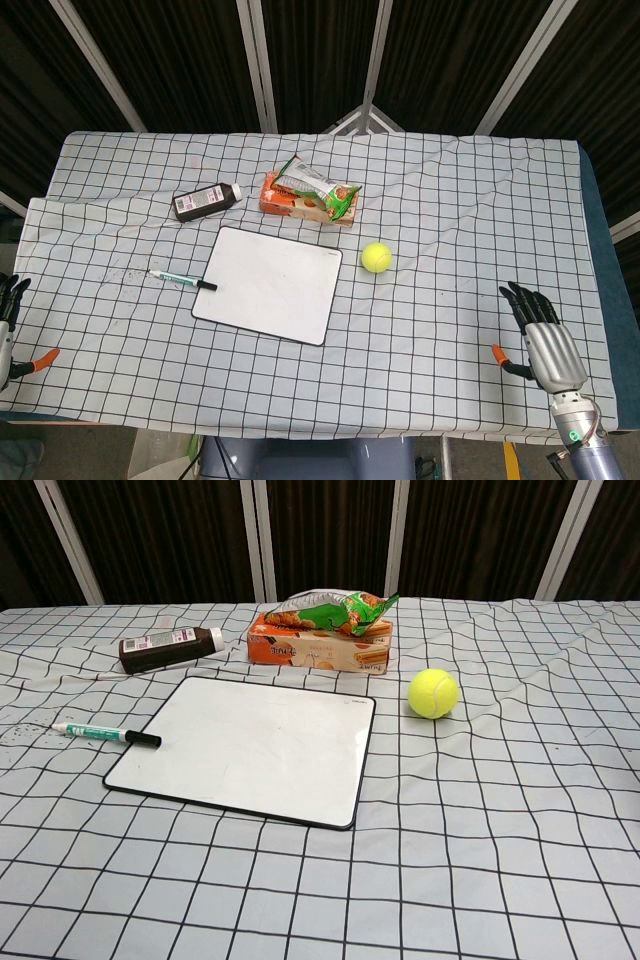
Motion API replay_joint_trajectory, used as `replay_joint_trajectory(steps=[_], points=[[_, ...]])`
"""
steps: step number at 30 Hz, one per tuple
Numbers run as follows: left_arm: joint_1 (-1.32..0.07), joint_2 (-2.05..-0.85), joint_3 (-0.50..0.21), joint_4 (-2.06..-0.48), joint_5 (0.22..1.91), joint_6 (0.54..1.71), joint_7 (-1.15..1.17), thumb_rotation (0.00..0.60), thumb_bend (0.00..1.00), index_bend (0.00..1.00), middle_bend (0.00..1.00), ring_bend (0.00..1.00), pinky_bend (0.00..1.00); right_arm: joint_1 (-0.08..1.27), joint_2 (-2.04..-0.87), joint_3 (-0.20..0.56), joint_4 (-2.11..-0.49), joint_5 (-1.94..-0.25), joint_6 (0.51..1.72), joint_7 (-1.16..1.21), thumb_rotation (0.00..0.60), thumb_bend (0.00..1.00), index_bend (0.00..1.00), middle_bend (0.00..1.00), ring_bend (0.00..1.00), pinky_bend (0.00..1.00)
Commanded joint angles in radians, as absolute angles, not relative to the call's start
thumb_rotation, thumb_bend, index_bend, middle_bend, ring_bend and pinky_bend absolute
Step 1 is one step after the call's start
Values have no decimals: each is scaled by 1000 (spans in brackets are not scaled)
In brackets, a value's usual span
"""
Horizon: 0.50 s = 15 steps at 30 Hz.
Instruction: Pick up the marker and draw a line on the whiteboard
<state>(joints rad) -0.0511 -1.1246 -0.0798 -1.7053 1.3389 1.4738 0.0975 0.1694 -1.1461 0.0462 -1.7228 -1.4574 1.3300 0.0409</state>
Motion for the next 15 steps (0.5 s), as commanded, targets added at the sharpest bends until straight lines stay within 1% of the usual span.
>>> replay_joint_trajectory(steps=[1, 10, 15], points=[[-51, -1125, -80, -1705, 1338, 1474, 98, 600, 88, 0, 0, 0, 0, 170, -1146, 46, -1723, -1457, 1329, 41, 600, 327, 0, 0, 0, 0], [-51, -1123, -80, -1705, 1335, 1472, 101, 600, 88, 0, 0, 0, 0, 167, -1142, 46, -1725, -1457, 1333, 45, 600, 327, 0, 0, 0, 0], [-61, -1124, -82, -1698, 1323, 1451, 114, 600, 88, 0, 0, 0, 0, 164, -1141, 43, -1726, -1459, 1335, 43, 600, 327, 0, 0, 0, 0]])
